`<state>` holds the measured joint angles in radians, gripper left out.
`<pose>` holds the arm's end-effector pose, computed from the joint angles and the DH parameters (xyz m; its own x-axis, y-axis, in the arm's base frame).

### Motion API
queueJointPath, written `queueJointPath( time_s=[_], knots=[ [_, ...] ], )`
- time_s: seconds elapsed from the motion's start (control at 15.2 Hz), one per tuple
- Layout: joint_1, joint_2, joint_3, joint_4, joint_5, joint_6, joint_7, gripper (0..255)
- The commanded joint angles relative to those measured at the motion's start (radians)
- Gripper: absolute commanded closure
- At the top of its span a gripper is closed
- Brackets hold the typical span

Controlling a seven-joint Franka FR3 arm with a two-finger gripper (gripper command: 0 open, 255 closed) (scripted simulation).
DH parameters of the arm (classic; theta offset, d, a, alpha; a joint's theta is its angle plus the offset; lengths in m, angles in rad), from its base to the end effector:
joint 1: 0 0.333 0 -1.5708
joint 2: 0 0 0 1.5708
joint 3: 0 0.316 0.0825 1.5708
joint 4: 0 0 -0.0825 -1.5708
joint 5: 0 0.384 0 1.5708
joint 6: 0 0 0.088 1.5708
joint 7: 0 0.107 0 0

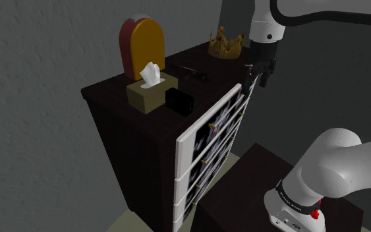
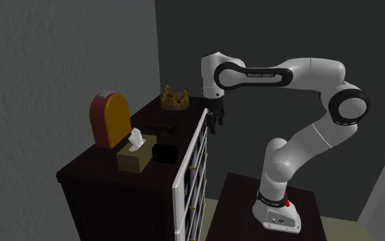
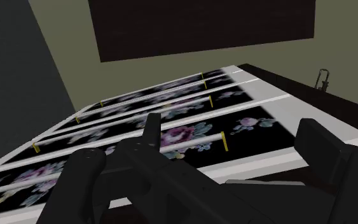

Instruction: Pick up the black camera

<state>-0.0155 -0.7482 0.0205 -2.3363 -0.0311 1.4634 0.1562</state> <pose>0.3049 -0.0003 0.5795 0.9802 -0.1609 -0.1159 -0.1543 -0.9860 0.0638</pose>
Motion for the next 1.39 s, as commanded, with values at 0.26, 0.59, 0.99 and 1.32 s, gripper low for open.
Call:
queueJointPath(
  time_s=[0.26, 0.59, 0.99, 1.32],
  knots=[
    [0.027, 0.095, 0.047, 0.033, 0.047, 0.087, 0.044, 0],
    [0.055, 0.225, 0.104, 0.098, 0.089, 0.185, 0.095, 0],
    [0.083, 0.394, 0.170, 0.212, 0.112, 0.283, 0.156, 0],
    [0.104, 0.536, 0.219, 0.330, 0.107, 0.342, 0.206, 0]
  ],
)
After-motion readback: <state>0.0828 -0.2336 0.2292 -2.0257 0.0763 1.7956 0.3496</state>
